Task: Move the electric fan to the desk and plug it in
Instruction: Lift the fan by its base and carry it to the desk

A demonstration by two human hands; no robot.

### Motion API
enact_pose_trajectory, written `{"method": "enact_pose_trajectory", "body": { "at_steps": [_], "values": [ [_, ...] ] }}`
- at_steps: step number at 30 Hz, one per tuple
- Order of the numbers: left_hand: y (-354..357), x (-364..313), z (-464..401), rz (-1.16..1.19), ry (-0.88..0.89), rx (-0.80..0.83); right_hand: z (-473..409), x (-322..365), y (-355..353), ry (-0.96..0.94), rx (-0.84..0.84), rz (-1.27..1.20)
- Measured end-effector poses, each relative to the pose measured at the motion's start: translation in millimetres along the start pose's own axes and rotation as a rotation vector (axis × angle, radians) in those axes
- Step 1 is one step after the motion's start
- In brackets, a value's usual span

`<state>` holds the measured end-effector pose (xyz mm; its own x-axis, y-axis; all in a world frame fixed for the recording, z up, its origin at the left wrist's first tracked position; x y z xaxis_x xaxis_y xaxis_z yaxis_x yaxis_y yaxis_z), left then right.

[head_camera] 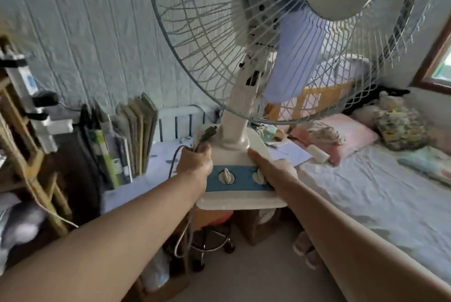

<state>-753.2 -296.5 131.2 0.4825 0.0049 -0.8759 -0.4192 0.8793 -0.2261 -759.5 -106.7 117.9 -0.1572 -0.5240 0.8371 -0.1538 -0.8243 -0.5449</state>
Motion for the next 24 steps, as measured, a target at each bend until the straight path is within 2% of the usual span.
{"method": "enact_pose_trajectory", "body": {
  "at_steps": [13,24],
  "values": [
    [17.8,-49.0,-167.9,0.028,-0.06,-0.123,-171.6,31.3,109.8,0.003,0.1,-0.029],
    [73.2,-10.9,-254.8,0.017,-0.165,-0.236,-265.7,-19.8,163.9,-0.008,0.177,0.115]
  ]
}}
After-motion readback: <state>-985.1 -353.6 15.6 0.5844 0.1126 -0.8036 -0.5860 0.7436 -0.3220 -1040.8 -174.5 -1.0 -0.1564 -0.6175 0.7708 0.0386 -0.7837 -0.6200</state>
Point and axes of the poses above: each hand's wrist, its own z-axis away from the middle knuckle, its own y-axis out of the palm, x = y × z, the point moved 3 cm from there along -z, towards the middle knuckle, and after that the axes turned 14 degrees about -y, right-handed, at the moved point
